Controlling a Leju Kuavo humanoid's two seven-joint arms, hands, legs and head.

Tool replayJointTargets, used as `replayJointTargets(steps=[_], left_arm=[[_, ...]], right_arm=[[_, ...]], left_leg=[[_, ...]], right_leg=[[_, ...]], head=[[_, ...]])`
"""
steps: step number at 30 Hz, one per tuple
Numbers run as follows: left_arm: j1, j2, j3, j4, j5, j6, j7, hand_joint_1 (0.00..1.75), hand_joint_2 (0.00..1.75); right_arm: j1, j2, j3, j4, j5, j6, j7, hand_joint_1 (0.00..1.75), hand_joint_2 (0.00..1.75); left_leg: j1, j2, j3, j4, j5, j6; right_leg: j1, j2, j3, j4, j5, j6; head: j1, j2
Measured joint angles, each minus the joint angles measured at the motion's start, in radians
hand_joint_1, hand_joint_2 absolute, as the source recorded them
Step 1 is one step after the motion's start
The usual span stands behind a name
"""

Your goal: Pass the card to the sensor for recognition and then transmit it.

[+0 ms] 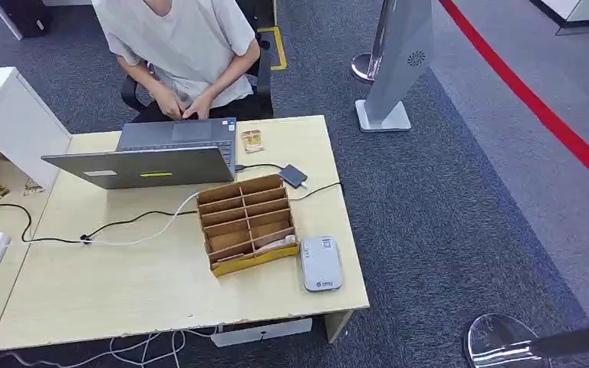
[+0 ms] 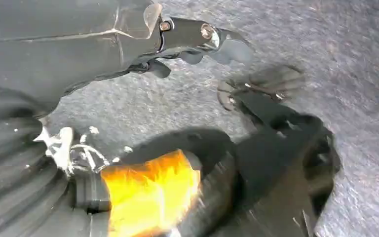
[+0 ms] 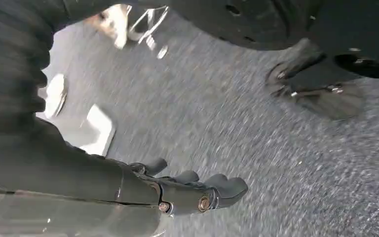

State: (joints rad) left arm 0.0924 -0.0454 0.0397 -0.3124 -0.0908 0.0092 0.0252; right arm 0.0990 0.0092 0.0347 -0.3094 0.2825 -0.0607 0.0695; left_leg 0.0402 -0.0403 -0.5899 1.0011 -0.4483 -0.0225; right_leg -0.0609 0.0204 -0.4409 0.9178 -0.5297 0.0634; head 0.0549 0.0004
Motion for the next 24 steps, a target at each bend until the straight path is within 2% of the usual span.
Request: replayJointTargets(steps=[8, 24], left_arm=[[0.043, 0.026, -0.008, -0.038, 0.082, -0.002, -0.019, 0.00, 0.00], [0.053, 0.035, -0.017, -0.054, 0.089, -0.003, -0.020, 0.00, 0.00]], right_arm=[[0.035, -0.009, -0.014, -0.045, -0.264, 0.054, -0.061, 0.00, 1.75], [0.048, -0.009, -0.014, -0.065, -0.284, 0.060, -0.063, 0.00, 1.75]], left_leg=[[0.000, 0.002, 0.001, 0.000, -0.001, 0.000], [0.000, 0.002, 0.001, 0.000, -0.001, 0.000]], right_leg=[[0.000, 0.001, 0.000, 0.000, -0.001, -0.001], [0.000, 0.001, 0.000, 0.000, -0.001, -0.001]], head=[[0.000, 0.000], [0.000, 0.000]])
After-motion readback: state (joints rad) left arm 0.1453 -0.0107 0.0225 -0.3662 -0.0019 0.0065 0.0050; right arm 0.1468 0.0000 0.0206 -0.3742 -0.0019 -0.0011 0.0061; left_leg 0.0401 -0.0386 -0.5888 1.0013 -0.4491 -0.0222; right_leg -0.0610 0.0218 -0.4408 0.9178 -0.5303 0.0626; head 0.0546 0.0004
